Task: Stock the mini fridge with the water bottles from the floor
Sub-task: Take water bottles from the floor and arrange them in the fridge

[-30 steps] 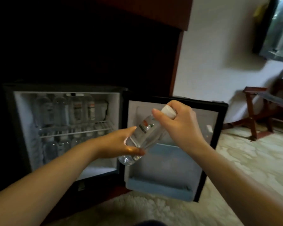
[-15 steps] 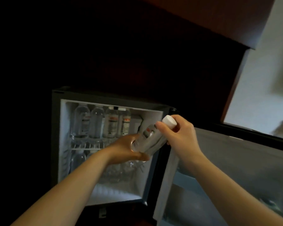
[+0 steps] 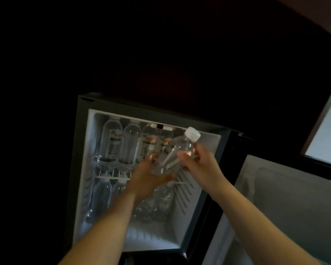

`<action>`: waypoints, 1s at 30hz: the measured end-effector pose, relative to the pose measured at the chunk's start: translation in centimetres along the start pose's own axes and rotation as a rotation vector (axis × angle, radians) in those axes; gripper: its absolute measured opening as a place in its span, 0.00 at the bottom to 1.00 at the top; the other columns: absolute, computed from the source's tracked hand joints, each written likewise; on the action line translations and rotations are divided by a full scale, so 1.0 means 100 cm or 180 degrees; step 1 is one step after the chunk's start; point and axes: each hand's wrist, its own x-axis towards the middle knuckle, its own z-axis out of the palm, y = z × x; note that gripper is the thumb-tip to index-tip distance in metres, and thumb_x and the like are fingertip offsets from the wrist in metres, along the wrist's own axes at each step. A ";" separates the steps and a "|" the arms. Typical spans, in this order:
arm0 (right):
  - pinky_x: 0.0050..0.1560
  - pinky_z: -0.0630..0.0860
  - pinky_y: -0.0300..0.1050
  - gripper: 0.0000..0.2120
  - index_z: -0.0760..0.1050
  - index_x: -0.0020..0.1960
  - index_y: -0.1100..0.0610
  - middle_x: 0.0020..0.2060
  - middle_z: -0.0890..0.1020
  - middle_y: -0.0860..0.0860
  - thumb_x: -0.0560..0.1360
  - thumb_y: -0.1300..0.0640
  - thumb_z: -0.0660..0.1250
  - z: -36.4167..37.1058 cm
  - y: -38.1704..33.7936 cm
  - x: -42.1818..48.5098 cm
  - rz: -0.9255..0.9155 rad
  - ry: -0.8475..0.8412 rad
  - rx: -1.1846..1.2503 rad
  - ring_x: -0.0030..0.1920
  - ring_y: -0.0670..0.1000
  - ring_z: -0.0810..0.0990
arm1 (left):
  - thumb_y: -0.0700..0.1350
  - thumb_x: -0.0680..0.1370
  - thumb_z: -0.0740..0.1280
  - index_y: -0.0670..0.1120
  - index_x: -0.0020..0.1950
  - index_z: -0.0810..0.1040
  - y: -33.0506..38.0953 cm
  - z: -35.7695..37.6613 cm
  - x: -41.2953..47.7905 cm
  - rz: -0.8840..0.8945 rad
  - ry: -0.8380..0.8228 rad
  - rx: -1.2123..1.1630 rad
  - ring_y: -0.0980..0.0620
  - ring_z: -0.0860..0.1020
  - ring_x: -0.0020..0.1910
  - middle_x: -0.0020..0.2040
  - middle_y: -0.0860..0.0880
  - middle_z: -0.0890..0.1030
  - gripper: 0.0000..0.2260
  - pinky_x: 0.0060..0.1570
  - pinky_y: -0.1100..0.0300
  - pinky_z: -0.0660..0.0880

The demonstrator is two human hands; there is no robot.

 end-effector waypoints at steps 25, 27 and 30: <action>0.53 0.79 0.52 0.15 0.73 0.58 0.54 0.48 0.82 0.51 0.74 0.50 0.68 0.010 0.078 0.057 0.0571 0.1331 -0.0240 0.50 0.52 0.82 | 0.41 0.81 0.55 0.54 0.72 0.61 -0.041 0.099 0.032 -0.0285 0.0714 0.0014 0.58 0.74 0.53 0.62 0.50 0.75 0.21 0.55 0.61 0.69; 0.53 0.79 0.54 0.16 0.73 0.58 0.54 0.49 0.81 0.53 0.74 0.49 0.68 0.008 0.082 0.061 0.0668 0.1339 -0.0309 0.50 0.54 0.81 | 0.40 0.81 0.55 0.54 0.72 0.61 -0.043 0.103 0.032 -0.0256 0.0641 -0.0096 0.66 0.69 0.44 0.57 0.56 0.72 0.21 0.50 0.64 0.67; 0.53 0.78 0.51 0.18 0.73 0.59 0.57 0.51 0.80 0.55 0.74 0.48 0.68 0.007 0.081 0.071 0.0668 0.1293 -0.0644 0.51 0.55 0.80 | 0.40 0.80 0.57 0.55 0.73 0.59 -0.046 0.105 0.034 -0.0177 0.0676 -0.0155 0.61 0.71 0.53 0.64 0.54 0.72 0.23 0.55 0.65 0.67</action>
